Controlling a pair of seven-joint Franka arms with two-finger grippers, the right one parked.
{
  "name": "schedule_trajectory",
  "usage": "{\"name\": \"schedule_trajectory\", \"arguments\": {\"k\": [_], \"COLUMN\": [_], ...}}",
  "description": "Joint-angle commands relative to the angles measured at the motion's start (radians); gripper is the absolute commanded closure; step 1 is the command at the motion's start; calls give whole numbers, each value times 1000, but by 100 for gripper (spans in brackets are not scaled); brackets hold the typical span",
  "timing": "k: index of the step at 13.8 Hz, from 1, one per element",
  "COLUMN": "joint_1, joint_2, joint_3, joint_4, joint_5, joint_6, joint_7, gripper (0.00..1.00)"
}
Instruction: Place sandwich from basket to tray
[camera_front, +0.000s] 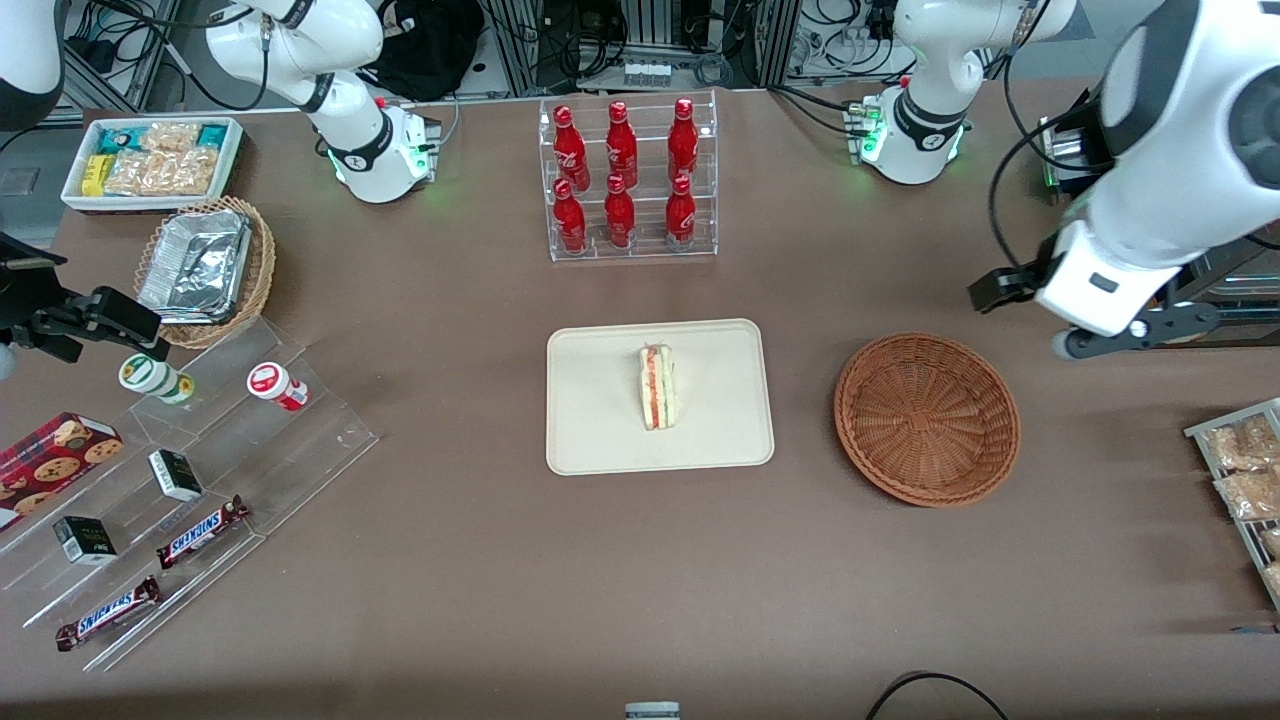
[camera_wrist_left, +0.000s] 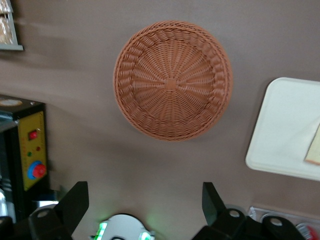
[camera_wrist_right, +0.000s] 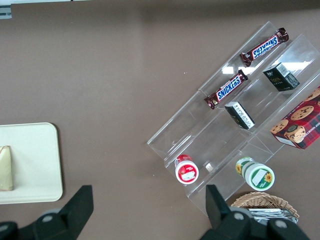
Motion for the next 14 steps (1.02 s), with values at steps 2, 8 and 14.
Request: {"name": "schedule_trajectory", "arguments": {"k": [2, 8, 14], "joint_1": [50, -9, -23], "joint_2": [-87, -67, -73], "joint_3": [38, 176, 207], "joint_4": [-68, -19, 21], "joint_5": [-9, -84, -83], "joint_6": [-22, -36, -33], "joint_7": [209, 284, 274], "gripper": [0, 0, 0]}}
